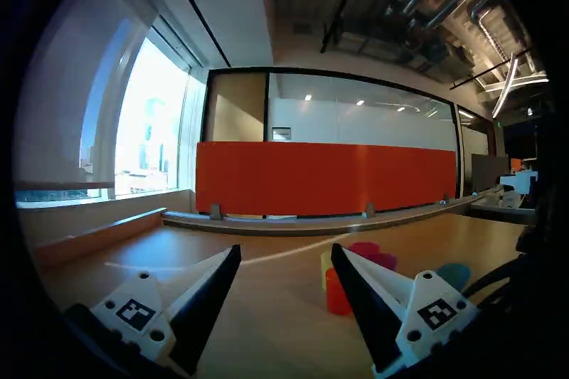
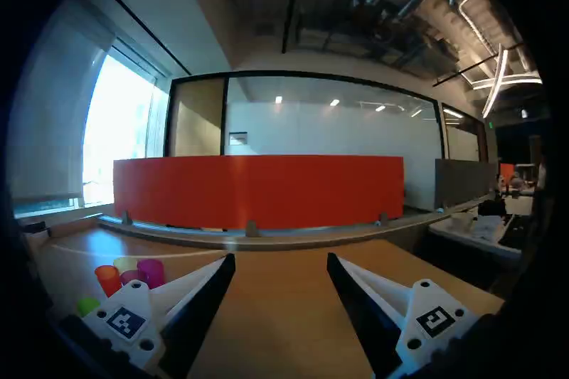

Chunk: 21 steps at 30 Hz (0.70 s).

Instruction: Pour water

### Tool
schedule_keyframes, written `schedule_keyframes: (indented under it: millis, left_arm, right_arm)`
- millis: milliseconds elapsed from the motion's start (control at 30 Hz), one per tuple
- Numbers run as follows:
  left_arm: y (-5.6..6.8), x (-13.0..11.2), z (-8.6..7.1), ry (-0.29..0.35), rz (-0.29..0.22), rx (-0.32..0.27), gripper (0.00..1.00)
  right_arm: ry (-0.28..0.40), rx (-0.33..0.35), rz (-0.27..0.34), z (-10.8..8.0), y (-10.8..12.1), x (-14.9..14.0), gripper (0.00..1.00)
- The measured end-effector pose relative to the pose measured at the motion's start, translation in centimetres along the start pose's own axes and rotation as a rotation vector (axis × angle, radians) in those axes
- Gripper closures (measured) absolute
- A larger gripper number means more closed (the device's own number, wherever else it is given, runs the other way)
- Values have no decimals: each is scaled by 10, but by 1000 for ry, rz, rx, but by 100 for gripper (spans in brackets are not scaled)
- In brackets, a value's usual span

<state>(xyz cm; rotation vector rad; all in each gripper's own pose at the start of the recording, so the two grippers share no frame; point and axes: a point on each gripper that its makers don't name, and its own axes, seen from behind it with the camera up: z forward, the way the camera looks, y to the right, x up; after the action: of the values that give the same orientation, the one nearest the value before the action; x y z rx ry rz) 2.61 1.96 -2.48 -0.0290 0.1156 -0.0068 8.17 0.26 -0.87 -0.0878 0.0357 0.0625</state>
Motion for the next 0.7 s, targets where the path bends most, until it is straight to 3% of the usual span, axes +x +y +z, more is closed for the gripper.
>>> schedule_keyframes:
  millis: [700]
  left_arm:
    - [-16, -36, 10, -45, 16, 24, 6]
  right_arm:
    - [-26, -7, -8, -1, -2, -9, 0]
